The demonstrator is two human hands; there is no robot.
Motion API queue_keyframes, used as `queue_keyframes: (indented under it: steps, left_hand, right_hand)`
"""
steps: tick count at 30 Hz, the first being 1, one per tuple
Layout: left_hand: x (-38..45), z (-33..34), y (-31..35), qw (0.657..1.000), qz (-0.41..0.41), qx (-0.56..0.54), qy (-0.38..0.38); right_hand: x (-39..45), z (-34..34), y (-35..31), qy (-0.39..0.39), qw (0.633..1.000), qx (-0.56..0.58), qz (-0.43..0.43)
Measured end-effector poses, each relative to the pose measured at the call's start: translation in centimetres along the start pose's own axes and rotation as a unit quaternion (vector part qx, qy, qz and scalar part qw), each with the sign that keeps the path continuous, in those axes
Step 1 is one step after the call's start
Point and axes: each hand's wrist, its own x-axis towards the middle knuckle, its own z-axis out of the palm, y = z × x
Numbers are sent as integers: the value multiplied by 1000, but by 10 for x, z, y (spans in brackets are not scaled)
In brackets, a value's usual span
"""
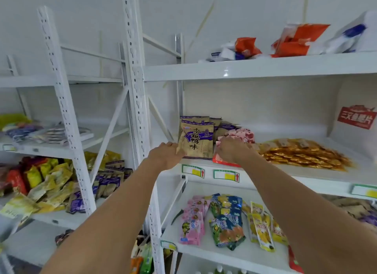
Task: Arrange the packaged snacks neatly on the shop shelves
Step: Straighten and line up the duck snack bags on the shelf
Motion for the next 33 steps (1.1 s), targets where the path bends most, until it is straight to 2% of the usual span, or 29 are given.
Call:
queue_keyframes:
  steps: [3,4,6,10,12,14,17,19,21,23,24,27,29,31,33]
  left_hand:
    - [46,8,-12,999,-26,-14,19]
    - [59,8,-16,999,-38,-22,16]
    - [87,14,-22,997,-52,-52,9]
    - [131,43,-37,979,-77,-189,9]
    - [151,56,-51,948,-84,-304,43]
    - [161,62,-56,904,-87,-410,81]
    - [163,64,-56,872,-60,-482,63]
    - [175,59,-52,859,-33,-503,87]
    - [192,45,-44,844,-9,-521,124]
    - [211,39,-35,825,9,-554,111]
    - [219,38,-30,812,19,-576,93]
    - [239,42,-15,784,43,-615,72]
    - [256,41,-11,754,34,-649,96]
    - [271,39,-8,699,14,-708,95]
    - [281,42,-8,677,20,-731,79]
  right_hand:
    - [46,12,5,73,997,25,28]
    - [55,13,6,74,996,38,41]
    - [86,21,12,46,996,66,24]
    - [139,32,23,-33,996,82,-11]
    - [157,35,25,-51,991,127,-12]
    - [170,39,27,-46,973,227,8]
    - [179,44,30,-4,945,324,44]
    - [185,43,27,25,935,351,40]
    - [191,38,21,49,890,452,29]
    - [194,34,15,84,822,562,33]
    - [195,33,14,110,800,589,38]
    - [197,31,19,143,767,626,16]
    - [196,28,22,115,762,636,-19]
    - [193,27,21,92,779,619,-48]
    - [194,31,19,106,786,606,-66]
